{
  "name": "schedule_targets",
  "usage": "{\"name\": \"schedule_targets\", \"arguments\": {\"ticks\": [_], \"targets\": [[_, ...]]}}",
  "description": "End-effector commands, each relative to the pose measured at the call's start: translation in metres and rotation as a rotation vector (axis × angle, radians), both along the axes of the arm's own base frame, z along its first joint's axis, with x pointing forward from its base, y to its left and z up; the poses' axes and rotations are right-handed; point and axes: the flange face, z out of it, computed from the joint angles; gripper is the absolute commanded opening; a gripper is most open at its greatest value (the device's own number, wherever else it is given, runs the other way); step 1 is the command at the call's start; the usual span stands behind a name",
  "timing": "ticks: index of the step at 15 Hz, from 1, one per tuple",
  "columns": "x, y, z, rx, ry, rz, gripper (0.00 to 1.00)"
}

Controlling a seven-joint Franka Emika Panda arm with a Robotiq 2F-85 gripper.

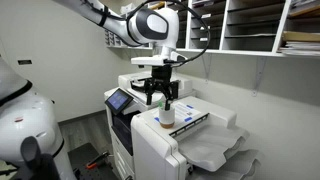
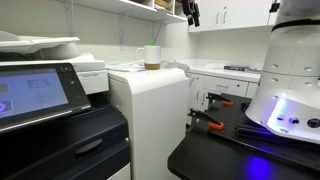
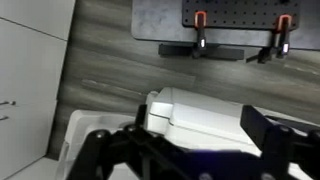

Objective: Move the cup to the left

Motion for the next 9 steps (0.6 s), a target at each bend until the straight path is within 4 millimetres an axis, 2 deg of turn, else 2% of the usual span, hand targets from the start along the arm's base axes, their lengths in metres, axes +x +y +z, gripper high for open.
{"name": "schedule_targets", "arguments": {"ticks": [1, 5, 9], "targets": [[0.0, 0.0, 0.001, 0.0, 0.0, 0.0, 1.0], [0.007, 0.002, 0.0, 0.009, -0.017, -0.007, 1.0], [0.046, 0.008, -0.007, 0.03, -0.117, -0.085, 1.0]]}}
